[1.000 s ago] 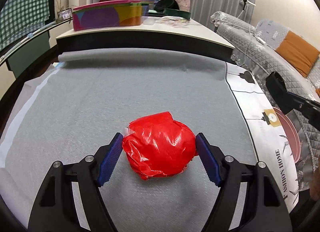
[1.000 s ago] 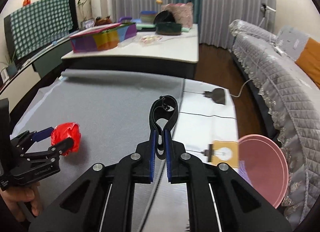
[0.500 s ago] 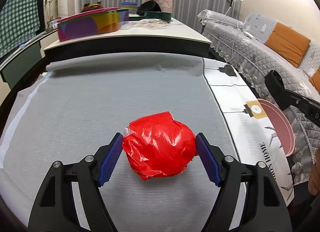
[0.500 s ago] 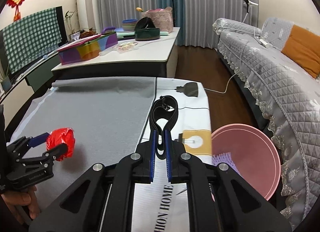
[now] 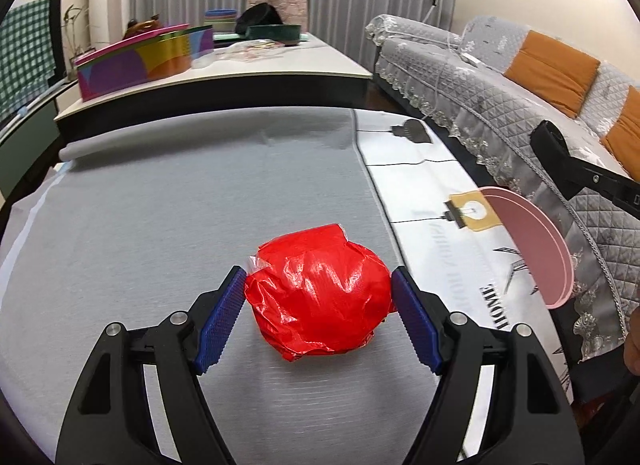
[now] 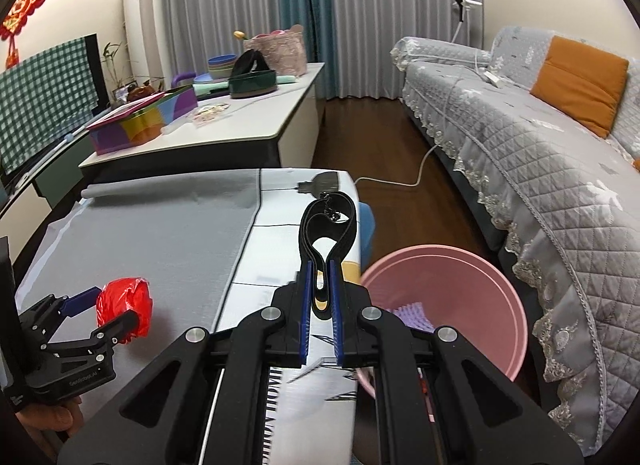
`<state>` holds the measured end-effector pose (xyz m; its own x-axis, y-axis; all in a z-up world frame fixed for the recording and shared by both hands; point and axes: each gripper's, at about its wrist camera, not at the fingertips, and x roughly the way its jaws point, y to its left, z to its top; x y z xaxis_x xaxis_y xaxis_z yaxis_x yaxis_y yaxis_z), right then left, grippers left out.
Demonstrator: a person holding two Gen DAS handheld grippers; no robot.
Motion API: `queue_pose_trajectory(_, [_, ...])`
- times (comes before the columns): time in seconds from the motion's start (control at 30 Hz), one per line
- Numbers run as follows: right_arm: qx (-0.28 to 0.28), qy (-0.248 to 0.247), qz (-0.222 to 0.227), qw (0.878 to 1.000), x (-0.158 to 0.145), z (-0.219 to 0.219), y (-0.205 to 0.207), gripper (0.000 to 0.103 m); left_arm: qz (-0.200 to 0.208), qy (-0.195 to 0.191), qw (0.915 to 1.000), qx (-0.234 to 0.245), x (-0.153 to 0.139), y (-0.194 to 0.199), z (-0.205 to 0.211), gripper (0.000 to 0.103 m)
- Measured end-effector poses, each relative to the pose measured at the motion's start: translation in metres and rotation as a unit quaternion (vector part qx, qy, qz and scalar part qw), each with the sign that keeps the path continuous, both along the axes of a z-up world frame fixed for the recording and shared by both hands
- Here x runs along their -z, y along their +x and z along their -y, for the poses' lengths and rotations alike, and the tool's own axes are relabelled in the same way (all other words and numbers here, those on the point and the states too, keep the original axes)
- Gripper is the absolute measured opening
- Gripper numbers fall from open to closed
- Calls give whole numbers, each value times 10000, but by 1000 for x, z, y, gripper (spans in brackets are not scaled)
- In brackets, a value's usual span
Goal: Collect trash
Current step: 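Carry the black strap with the right gripper while the left carries the red bag to the pink bin, then open the left gripper over the pink bin while the right gripper opens too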
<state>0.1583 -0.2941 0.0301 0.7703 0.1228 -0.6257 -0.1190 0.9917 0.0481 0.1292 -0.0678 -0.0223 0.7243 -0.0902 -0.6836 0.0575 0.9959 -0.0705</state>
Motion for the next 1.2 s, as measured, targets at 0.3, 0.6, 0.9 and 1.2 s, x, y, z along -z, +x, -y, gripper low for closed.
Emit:
queue_pose_trajectory(0.3, [350,143,-19,9993,-8,42,0,10,165,-90,9989,431,-5,-2,38,72])
queue_pose_trajectory(0.6, [723,233,65,9971,-21,96,1,10,312,-230,9954,879,-15,2,77,72])
queue_pose_trajectory(0.9, [919,200,-76,9955,-21,133,15,10,377,-313,9909,1252,-24,24,121,72])
queue_pose_trajectory(1.2, [1051,341,-97,9938,-24,154,26,10,413,-290,9824,1797,-30,53,174,72])
